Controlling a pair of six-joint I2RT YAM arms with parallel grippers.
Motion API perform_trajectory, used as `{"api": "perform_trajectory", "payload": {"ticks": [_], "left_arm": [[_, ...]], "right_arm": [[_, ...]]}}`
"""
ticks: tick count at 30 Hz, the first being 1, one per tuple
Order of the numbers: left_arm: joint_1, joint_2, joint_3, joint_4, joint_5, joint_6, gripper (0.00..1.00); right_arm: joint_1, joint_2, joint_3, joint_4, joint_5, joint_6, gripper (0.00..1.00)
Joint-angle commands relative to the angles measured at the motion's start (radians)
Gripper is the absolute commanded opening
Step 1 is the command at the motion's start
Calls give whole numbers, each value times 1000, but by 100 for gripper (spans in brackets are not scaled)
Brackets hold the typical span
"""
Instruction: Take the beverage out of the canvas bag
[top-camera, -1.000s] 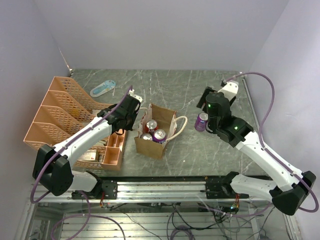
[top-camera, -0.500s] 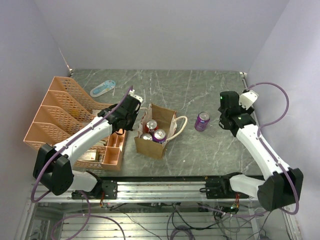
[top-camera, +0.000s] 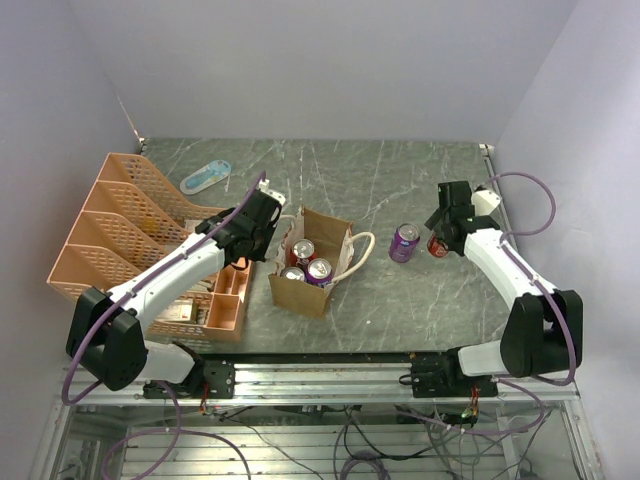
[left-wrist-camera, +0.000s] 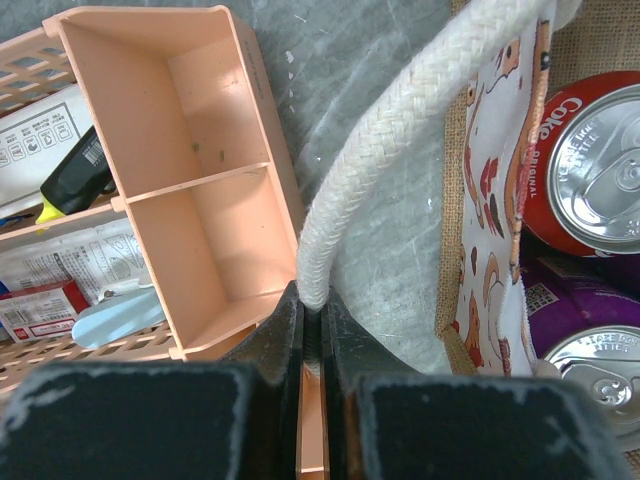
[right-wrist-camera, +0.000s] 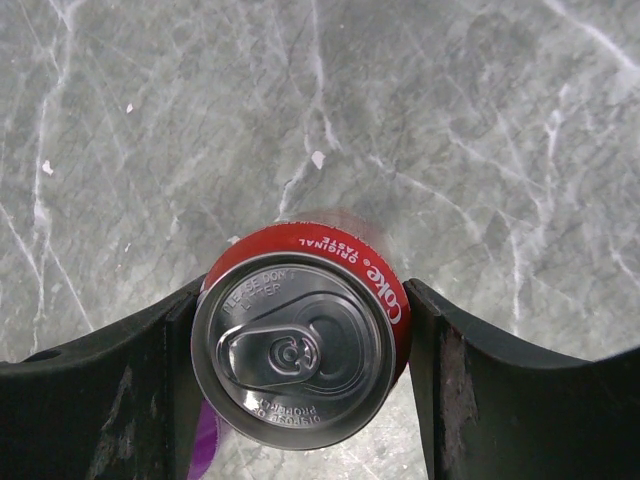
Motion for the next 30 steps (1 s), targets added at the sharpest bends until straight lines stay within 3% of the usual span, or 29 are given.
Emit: {"api": "perform_trajectory", "payload": {"ticks": [1,19,25,30], "left_arm": [[-2,8,29,21,29,9,7],[-3,11,30,20,32,10,7],[-2,11,30,20,32,10,7],[-3,11,29,20,32,11,7]], "right_arm": [[-11,13,4,100,-39,19,0],[-14,65,-69,216,-128,-36,0],[-15,54,-65,207,-127,-46,31],[-15,12,-65,214,-127,-65,64]]}}
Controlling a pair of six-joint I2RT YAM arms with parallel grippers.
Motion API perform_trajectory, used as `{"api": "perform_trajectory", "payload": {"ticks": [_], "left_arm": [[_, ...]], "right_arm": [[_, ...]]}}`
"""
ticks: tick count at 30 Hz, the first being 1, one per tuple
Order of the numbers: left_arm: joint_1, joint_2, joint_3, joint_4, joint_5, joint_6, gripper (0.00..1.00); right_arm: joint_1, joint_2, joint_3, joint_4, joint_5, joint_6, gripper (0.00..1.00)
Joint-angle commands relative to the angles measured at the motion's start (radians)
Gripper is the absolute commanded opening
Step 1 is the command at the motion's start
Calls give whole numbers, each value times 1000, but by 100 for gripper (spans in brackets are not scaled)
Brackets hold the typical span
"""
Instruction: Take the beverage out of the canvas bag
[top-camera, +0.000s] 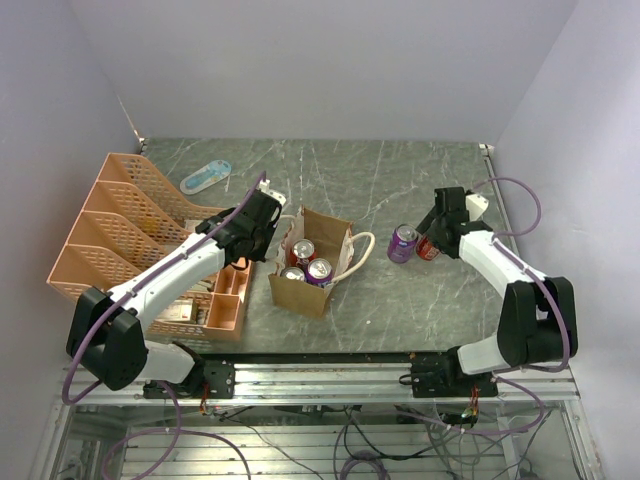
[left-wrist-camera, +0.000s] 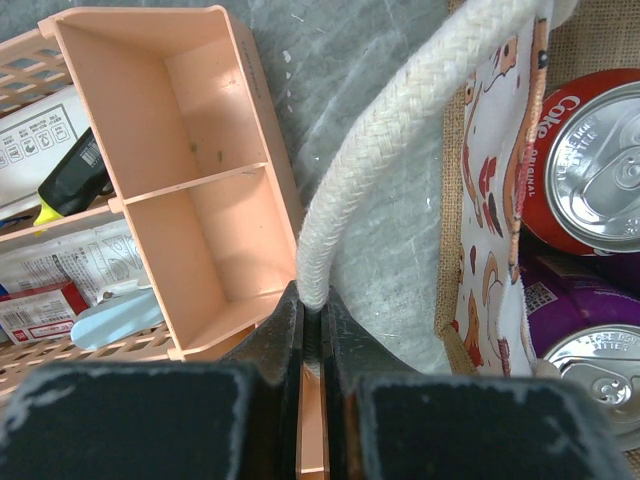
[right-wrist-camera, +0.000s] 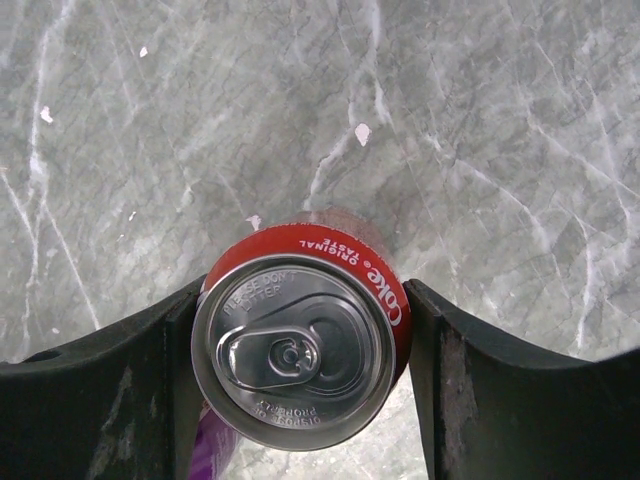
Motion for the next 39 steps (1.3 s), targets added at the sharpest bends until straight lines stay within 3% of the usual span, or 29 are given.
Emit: {"api": "perform_trajectory", "payload": {"ticks": [1,7,16,21,28,35,39], "left_arm": [[-2,10,29,20,27,7,7],[-2,7,29,20,28,6,7],[-2,6,29,20,30,6,7],[-2,4,29,20,30,6,7],[-2,4,29,20,30,7,7],[-2,7,31,19,31,6,7],[-2,6,31,19,28,6,7]], "right_arm": [[-6,-77,4,60,7,-23,70],[-6,-116,-15,60,16,-39,96],[-7,-204,-67,71,64,-96,100],[-7,-275,-59,87,8,-184,100],[-6,-338,-24,124,-233,-266,100],[4,-421,-13,290,-768,-312,100],[90,-405,19,327,-879,-306,100]]}}
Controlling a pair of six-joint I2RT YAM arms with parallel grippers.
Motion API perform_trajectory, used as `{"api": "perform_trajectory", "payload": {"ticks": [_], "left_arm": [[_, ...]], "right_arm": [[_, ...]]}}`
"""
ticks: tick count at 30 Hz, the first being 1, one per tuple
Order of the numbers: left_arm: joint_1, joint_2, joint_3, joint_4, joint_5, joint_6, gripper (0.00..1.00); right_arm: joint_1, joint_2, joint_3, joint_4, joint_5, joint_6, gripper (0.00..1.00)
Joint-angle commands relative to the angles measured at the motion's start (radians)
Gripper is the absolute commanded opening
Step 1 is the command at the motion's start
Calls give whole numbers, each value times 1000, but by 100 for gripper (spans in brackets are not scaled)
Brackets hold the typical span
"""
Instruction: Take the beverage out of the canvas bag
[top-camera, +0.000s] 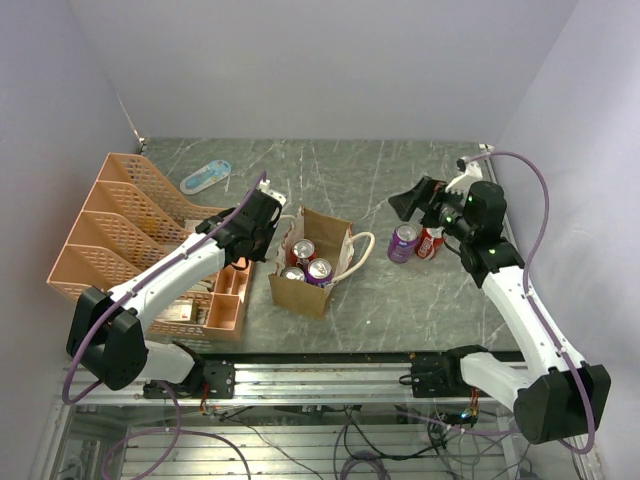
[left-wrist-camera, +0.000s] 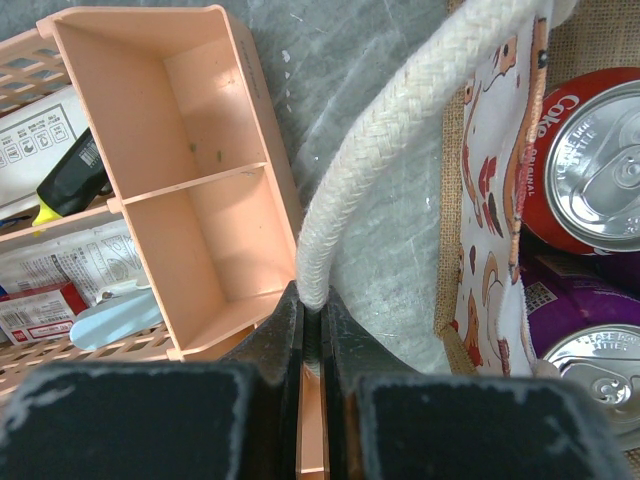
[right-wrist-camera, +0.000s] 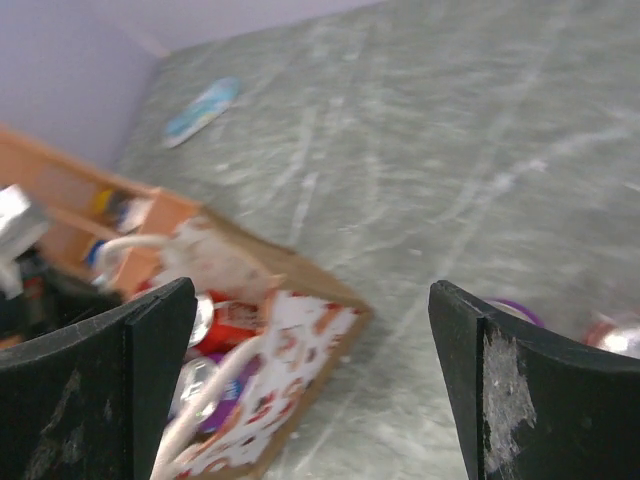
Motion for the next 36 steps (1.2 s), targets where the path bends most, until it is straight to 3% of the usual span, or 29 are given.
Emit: {"api": "perform_trajectory", "payload": {"ticks": [1,7,12,23,36], "left_arm": [[-3,5,31,19,25,7,7],[-2,8,29,18,22,5,7],[-2,11,29,16,16,4,7],[-3,12,29,14,11,3,7],[-3,14,27,13,-2,3,7]], "right_arm": [[115,16,71,75,-217,-40,100],[388,115,199,-70,-10,-123,100],[513,208,243,-122,72,-128,100],[660,459,348,-216,214,-46,100],[738,766,568,-457,529,329,100]]}}
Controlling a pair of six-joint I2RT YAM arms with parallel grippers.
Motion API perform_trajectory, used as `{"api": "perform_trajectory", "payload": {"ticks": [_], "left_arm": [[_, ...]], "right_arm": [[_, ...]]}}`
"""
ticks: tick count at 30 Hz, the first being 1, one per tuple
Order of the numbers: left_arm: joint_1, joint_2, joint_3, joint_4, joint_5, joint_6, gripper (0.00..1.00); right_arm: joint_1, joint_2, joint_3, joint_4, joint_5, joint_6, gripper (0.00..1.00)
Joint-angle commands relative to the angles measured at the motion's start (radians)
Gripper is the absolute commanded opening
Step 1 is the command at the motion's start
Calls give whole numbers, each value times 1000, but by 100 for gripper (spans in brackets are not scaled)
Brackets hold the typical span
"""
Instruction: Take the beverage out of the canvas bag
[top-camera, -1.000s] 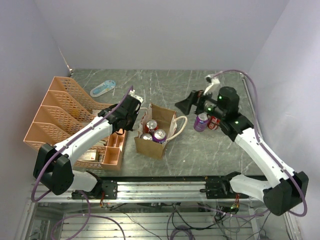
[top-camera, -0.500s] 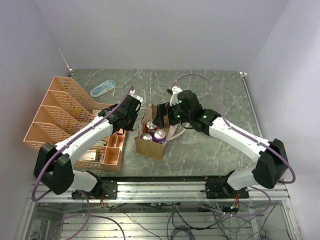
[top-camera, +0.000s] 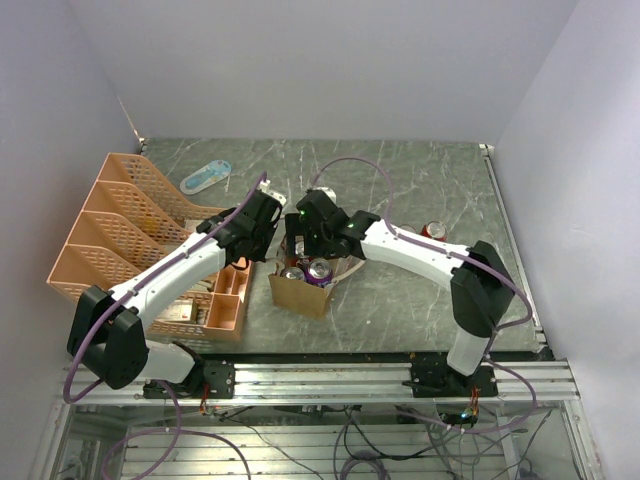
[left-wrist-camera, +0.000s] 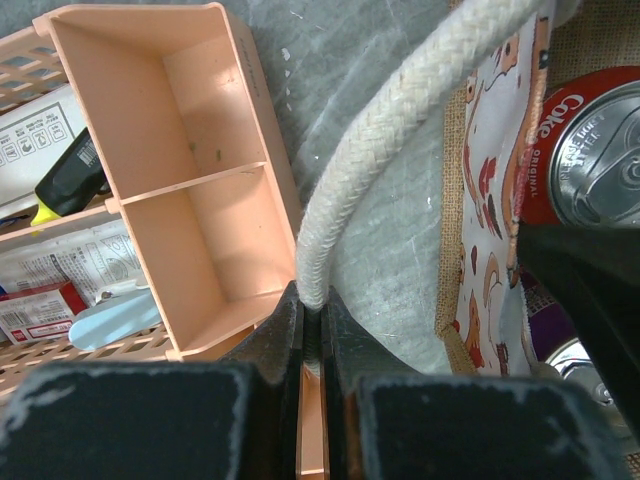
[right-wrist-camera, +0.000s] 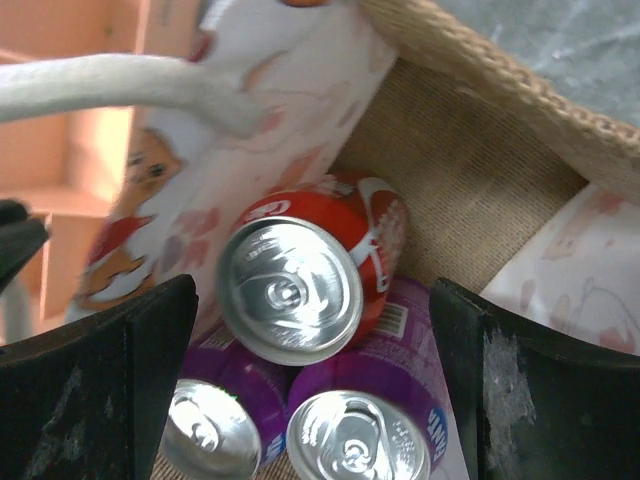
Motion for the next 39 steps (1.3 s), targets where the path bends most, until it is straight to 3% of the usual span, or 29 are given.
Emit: {"api": "perform_trajectory", "payload": {"ticks": [1,26,31,36,39], "left_arm": [[-3,8,28,13,0,2,7],[-3,16,25,16,-6,6,7],[-3,21,25,15,0,5,7],[-3,23,29,13,4,6,7],[-3,22,24,15,-1,6,7]], "right_arm": [[7,45,44,-104,137,140,100],[56,344,277,-347,233,229,98],[56,309,254,-314,234,224,89],[56,260,228,-256,202,204,72],[56,222,208,-225,168,194,52]]}}
